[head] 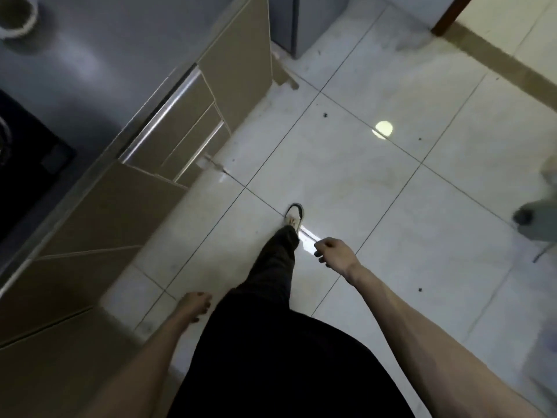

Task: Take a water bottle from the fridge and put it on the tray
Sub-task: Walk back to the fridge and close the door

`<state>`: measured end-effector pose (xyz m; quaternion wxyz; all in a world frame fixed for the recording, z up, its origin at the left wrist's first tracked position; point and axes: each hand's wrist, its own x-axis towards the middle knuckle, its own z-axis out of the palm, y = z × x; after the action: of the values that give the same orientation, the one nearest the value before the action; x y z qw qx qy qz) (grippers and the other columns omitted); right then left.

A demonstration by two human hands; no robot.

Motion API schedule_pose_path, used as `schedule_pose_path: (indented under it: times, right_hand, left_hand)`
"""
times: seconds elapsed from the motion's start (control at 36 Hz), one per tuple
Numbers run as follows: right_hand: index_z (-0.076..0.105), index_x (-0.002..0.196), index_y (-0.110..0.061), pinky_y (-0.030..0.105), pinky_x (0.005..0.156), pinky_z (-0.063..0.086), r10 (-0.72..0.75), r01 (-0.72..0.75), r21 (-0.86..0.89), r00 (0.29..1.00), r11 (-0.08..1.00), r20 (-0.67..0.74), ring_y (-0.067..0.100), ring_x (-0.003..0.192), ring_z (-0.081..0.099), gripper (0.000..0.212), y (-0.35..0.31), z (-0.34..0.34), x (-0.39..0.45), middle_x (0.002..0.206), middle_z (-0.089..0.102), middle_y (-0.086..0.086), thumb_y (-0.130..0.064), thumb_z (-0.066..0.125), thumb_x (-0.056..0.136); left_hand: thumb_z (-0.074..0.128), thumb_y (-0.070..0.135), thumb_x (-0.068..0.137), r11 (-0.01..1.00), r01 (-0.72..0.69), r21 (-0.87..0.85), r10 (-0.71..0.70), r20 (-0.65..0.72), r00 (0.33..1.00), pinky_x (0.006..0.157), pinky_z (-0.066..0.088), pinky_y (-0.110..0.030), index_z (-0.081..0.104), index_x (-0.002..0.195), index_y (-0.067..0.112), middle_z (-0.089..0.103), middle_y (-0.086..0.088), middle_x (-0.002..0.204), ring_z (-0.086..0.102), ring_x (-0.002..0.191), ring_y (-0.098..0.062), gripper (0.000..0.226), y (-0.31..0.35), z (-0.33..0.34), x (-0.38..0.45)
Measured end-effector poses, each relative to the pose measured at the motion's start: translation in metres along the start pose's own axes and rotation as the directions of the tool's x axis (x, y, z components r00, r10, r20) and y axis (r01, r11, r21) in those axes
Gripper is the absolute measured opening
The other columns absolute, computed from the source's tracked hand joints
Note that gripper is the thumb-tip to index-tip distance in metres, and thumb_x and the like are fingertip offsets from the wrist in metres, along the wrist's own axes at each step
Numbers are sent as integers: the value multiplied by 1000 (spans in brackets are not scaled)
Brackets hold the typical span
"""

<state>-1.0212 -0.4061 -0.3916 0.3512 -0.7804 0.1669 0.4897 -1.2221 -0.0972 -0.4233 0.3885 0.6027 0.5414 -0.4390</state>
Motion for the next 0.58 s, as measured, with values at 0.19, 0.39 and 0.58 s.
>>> schedule_pose_path:
  times: [0.19, 0.39, 0.58]
  right_hand:
    - [68, 101, -2, 35, 72, 45, 254, -253, 28, 966, 967, -43, 26, 76, 60, 23, -12, -134, 66, 97, 74, 17, -16, 51, 97]
    - [71, 103, -4, 37, 75, 51, 296, -265, 196, 943, 944, -151, 24, 76, 65, 24, -57, -266, 89, 98, 77, 14, -19, 53, 97]
    - [67, 103, -1, 29, 62, 43, 391, -362, 228, 915, 904, -98, 24, 68, 58, 21, -90, -368, 157, 88, 73, 14, -14, 53, 97]
  left_hand:
    - [52, 18, 106, 973, -170, 158, 154, 107, 982, 83, 39, -33, 65, 111, 2, 65, -18, 107, 58, 95, -26, 21, 262, 4, 4]
    - [56, 24, 101, 803, -521, 288, 483, 196, 853, 84, 49, -33, 73, 114, 1, 76, -18, 118, 71, 105, -32, 31, 548, 27, -60]
    - [58, 33, 99, 715, -666, 210, 637, 197, 745, 92, 55, -40, 71, 112, 13, 77, -9, 117, 73, 112, -27, 27, 764, 53, -90]
